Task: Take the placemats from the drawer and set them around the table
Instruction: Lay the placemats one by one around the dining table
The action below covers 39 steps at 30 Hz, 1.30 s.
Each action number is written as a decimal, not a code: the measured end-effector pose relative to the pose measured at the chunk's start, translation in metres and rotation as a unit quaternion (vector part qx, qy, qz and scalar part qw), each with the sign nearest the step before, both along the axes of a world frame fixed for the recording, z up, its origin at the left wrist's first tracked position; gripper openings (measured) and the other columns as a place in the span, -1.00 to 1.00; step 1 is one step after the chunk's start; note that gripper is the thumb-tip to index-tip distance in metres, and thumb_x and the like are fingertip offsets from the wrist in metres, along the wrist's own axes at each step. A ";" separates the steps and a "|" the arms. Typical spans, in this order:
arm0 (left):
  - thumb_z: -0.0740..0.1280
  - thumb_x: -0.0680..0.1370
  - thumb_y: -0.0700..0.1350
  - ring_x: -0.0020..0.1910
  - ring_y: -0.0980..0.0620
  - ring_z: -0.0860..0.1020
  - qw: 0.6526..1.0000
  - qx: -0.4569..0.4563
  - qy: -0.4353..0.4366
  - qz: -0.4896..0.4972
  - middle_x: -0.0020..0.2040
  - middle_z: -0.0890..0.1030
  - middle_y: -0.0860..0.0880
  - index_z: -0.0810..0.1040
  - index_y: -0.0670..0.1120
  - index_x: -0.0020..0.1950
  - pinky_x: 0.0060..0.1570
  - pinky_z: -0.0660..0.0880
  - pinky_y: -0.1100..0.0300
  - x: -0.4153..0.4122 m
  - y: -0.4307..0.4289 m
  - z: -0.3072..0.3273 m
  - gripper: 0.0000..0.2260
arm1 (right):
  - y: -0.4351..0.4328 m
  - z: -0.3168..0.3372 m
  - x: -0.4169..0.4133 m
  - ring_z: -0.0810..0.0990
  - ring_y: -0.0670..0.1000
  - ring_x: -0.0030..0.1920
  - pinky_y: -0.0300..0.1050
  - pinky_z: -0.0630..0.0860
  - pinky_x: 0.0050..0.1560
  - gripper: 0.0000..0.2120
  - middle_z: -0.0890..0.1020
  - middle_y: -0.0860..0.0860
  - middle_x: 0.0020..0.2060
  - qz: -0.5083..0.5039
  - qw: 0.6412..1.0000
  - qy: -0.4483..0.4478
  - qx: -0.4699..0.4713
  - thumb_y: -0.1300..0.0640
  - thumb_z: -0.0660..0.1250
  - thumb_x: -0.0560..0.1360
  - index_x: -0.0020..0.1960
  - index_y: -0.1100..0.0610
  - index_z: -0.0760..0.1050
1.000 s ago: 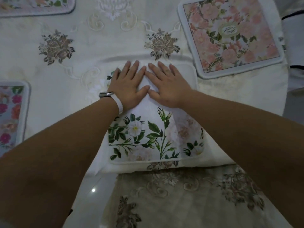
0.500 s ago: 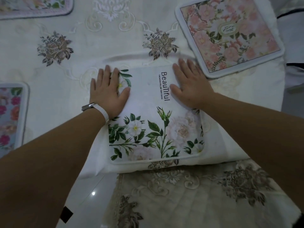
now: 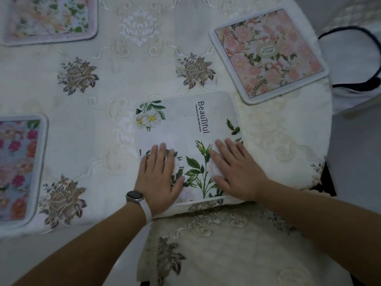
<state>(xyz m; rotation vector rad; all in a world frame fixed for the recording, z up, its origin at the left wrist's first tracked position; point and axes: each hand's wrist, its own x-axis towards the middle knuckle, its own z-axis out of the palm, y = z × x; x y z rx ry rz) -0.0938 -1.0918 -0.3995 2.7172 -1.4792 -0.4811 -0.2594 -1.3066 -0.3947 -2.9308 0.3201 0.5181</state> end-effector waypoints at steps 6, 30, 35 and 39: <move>-0.02 0.60 0.19 0.57 -0.11 -0.01 0.998 -0.024 0.011 -0.059 0.59 0.08 -0.12 0.09 -0.12 0.58 0.46 -0.03 -0.18 -0.021 -0.027 -0.002 -0.38 | 0.052 0.000 0.024 0.04 0.15 0.57 0.24 0.06 0.52 -0.35 0.12 0.15 0.56 0.021 0.997 -0.055 0.040 -0.17 0.03 0.60 0.56 0.19 0.12; -0.05 0.59 0.26 0.57 -0.05 -0.14 0.985 -0.031 0.009 0.171 0.61 -0.10 -0.03 -0.10 0.00 0.60 0.49 -0.14 -0.17 0.095 -0.033 -0.003 -0.35 | -0.042 -0.006 0.079 -0.12 0.15 0.58 0.13 -0.12 0.55 -0.32 -0.07 0.13 0.59 -0.303 0.949 -0.078 0.020 -0.19 -0.07 0.59 0.60 0.10 -0.12; -0.14 0.59 0.26 0.57 -0.04 -0.16 0.984 -0.014 0.008 0.175 0.61 -0.11 -0.03 -0.12 -0.04 0.60 0.50 -0.12 -0.15 0.070 0.008 -0.003 -0.34 | -0.025 -0.003 0.033 -0.17 0.10 0.58 0.13 -0.17 0.55 -0.34 -0.12 0.09 0.60 -0.321 0.946 -0.043 0.013 -0.20 -0.12 0.60 0.60 0.04 -0.18; -0.24 0.57 0.29 0.57 -0.03 -0.18 0.986 0.016 0.013 0.166 0.61 -0.15 -0.01 -0.13 0.04 0.60 0.50 -0.13 -0.13 0.052 0.047 0.002 -0.36 | -0.012 0.003 0.004 -0.16 0.11 0.58 0.15 -0.14 0.55 -0.32 -0.13 0.08 0.60 -0.322 0.947 -0.007 0.008 -0.24 -0.22 0.59 0.60 0.08 -0.17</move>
